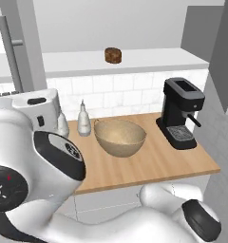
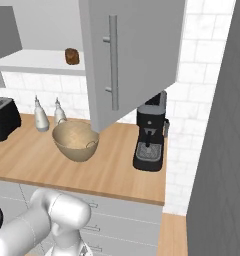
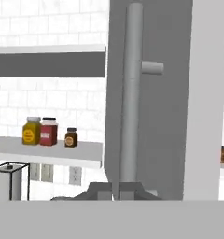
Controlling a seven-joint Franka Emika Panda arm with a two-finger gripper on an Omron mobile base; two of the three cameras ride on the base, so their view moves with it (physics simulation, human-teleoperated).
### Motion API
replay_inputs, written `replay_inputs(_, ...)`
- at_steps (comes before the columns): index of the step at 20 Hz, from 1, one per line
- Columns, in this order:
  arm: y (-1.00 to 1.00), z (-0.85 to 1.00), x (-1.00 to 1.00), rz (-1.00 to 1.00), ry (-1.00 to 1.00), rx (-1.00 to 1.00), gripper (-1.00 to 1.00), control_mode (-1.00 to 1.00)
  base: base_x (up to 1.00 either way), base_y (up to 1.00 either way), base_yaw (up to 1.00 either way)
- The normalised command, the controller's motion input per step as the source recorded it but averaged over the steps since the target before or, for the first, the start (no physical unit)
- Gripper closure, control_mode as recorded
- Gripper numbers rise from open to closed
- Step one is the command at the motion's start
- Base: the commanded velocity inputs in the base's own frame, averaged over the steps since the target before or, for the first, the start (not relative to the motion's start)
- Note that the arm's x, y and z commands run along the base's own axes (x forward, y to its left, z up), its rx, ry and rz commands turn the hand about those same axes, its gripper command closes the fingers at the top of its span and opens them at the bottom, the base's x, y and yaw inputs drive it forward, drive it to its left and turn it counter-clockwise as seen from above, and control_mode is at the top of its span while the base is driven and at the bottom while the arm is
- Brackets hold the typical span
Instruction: Open the cabinet, pick up the bread from the cabinet and place it in the basket. Then move the basket to the dining counter.
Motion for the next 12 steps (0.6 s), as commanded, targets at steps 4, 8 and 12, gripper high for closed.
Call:
replay_inputs(4,-0.75,0.51,-1.0,-0.05,-0.18,0.25,1.0,-1.0,0.0,0.0,0.0)
replay_inputs(8,-1.0,0.21,-0.75,-0.07,0.0,0.32,1.0,-1.0,0.0,0.0,0.0)
replay_inputs(12,-1.0,-0.04,0.23,-0.03,0.14,0.36,1.0,-1.0,0.0,0.0,0.0)
